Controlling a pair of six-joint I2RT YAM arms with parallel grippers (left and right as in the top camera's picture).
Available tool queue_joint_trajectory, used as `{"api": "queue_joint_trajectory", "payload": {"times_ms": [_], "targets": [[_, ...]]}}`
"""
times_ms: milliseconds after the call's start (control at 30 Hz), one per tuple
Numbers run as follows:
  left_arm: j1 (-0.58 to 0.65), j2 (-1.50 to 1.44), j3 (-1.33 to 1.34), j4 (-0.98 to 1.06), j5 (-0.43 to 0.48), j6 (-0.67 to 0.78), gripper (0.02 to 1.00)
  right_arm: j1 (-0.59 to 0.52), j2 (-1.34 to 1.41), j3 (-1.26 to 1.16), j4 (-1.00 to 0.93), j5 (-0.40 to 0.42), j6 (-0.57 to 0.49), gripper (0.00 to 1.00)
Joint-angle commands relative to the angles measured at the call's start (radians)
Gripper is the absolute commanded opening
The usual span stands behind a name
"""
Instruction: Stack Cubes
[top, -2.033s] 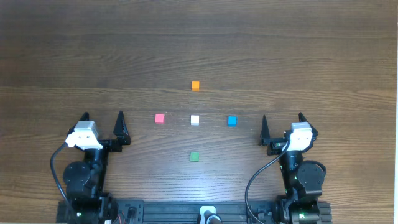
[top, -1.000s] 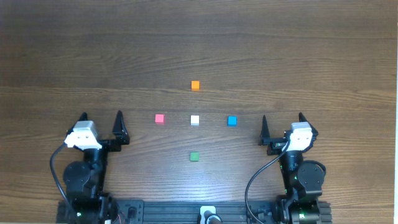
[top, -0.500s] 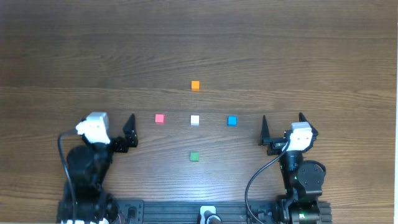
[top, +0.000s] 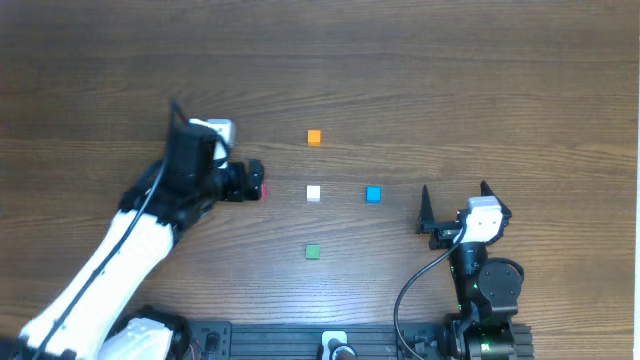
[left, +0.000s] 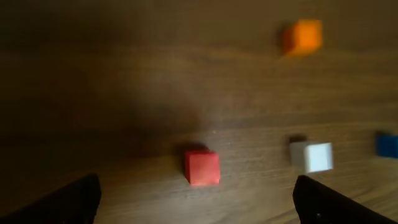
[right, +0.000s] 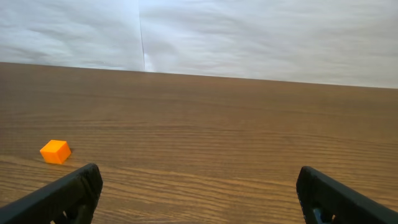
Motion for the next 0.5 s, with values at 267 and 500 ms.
{"api": "queue_joint_trajectory", "payload": {"times_ms": [267,500], "targets": [[-0.105,0.344,0.114,-0.022,-0.092,-0.145,0.963,0.005,-0.008,-0.008,0.002,-0.008,-0.004,0.993],[-0.124,0.422,0.160,-0.047,-0.122,-0.144,0.941,0.005,-0.008,-0.008,0.002,-0.008,-0.004,0.989]]}}
